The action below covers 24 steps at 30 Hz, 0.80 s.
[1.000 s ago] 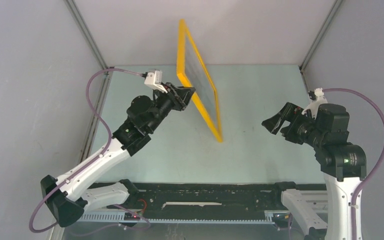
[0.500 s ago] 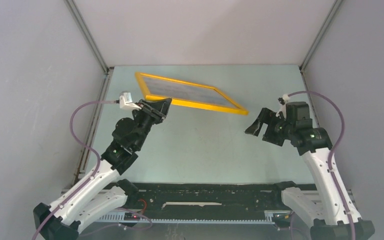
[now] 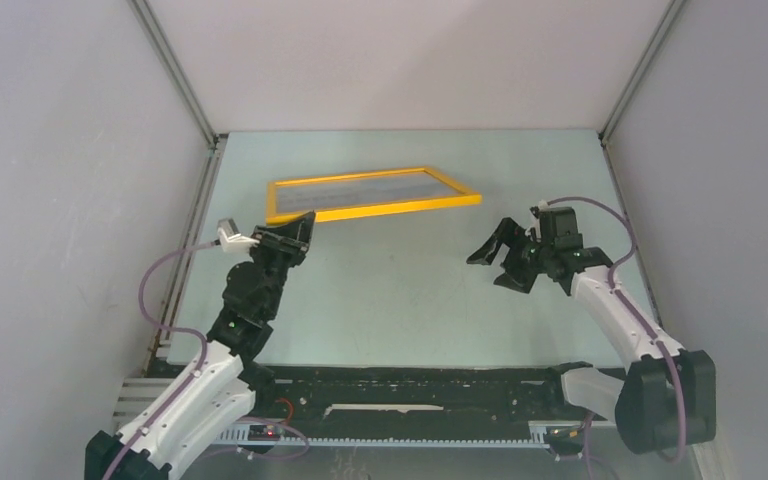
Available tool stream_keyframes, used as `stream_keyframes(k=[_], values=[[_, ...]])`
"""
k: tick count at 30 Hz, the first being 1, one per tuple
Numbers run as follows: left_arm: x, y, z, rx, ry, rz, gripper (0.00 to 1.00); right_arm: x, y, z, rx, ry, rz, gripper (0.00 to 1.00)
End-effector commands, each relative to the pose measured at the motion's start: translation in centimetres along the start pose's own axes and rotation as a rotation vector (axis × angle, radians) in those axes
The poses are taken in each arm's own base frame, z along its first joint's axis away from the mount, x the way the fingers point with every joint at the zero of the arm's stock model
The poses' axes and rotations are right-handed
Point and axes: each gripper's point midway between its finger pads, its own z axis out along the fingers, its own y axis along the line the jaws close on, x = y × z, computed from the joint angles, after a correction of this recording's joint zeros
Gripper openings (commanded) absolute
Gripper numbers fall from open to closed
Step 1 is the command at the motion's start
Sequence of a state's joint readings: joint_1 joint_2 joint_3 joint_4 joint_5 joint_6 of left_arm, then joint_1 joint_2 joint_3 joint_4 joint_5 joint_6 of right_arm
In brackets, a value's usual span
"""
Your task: Put the photo into the frame
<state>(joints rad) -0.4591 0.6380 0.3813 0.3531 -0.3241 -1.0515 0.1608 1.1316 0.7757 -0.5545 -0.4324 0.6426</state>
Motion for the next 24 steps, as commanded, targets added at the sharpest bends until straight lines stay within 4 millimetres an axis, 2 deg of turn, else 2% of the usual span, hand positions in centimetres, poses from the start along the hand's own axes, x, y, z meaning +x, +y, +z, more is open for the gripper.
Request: stream_keyframes(k=[1,4,10,13,17,20,24], values=[[-1.8,3.2,-0.1,-0.055,-0.091,-0.009,0.00,-2.7,3.8,1.5,-0.253,-0.062,0.144,0.97],[-2.3,4.5,-0.2,-0.060,-0.112,0.003,0.00,-4.1,6.4,2.1,-0.384,-0.060,0.147,0.96],[-3.9,9.9,-0.5,-0.166,-0.136,0.008,0.00,-7.1,5.6,3.1,-0.456,-0.075,0.217,1.00],[-3.7,11.7,-0.4,-0.202,-0.123,0.026,0.00,-8.5,6.8,5.1,-0.535,-0.006,0.252,0.99],[-3.7,14.0,-0.8,-0.266,-0.120,0.028,0.00,-9.7,8.3,9.2,-0.602,0.049,0.306,0.98],[-3.8,14.7,-0.9,-0.283,-0.118,0.049,0.00,-8.8,10.0,11.8,-0.670,0.102,0.312,1.00],[-5.5,17.4,-1.9,-0.415,-0.169,0.045,0.01,-7.9,8.8,14.7,-0.621,0.112,0.321,0.99]])
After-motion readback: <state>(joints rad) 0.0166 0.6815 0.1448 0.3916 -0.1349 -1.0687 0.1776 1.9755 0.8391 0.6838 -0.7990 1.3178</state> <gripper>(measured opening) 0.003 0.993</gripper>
